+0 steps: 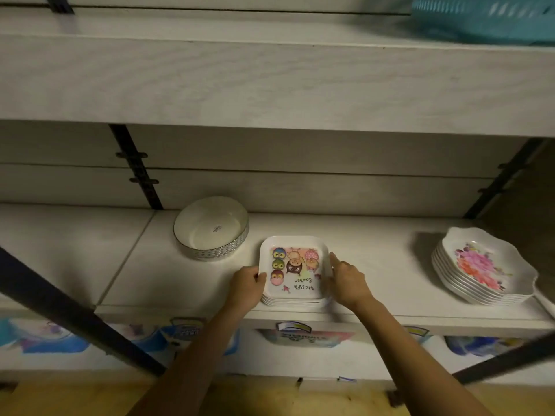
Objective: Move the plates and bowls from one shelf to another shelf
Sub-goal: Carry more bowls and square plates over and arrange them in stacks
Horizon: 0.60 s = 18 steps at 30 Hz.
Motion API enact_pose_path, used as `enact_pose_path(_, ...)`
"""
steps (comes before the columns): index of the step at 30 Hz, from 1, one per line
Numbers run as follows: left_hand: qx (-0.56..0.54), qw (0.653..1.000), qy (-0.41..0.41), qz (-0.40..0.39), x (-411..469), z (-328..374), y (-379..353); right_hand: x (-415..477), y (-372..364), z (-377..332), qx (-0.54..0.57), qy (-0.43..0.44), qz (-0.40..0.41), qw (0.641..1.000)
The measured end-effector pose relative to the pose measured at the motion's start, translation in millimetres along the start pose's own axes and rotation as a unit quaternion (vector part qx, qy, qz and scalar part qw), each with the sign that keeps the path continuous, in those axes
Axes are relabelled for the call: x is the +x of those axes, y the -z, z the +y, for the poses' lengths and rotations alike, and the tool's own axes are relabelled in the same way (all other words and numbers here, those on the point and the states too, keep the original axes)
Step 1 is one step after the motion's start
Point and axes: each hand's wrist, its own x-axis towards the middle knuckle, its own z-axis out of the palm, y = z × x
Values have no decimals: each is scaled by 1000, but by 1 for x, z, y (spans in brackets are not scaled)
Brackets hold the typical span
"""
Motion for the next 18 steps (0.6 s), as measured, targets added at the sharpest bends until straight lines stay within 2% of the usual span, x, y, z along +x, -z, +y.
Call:
enact_pose_path(4,-45,999,-2,-4,-4,-1,3,-1,-3,4,18,6,-9,1000)
enact_pose_path(7,-144,988,12,47,-8,-3,18,-5,-6,7,52,-1,-6,999)
enact_pose_path(10,-204,972,10,116,-10,-12,43,-8,-5,-1,71,4,62,996)
enact_pose_path(14,-261,945,-14,196,2,-33,86,2,1,-35,72,73,148,984)
enact_pose_path(18,-265,938,-10,223,26,-58,125,22,-2,-84,101,105,149,978)
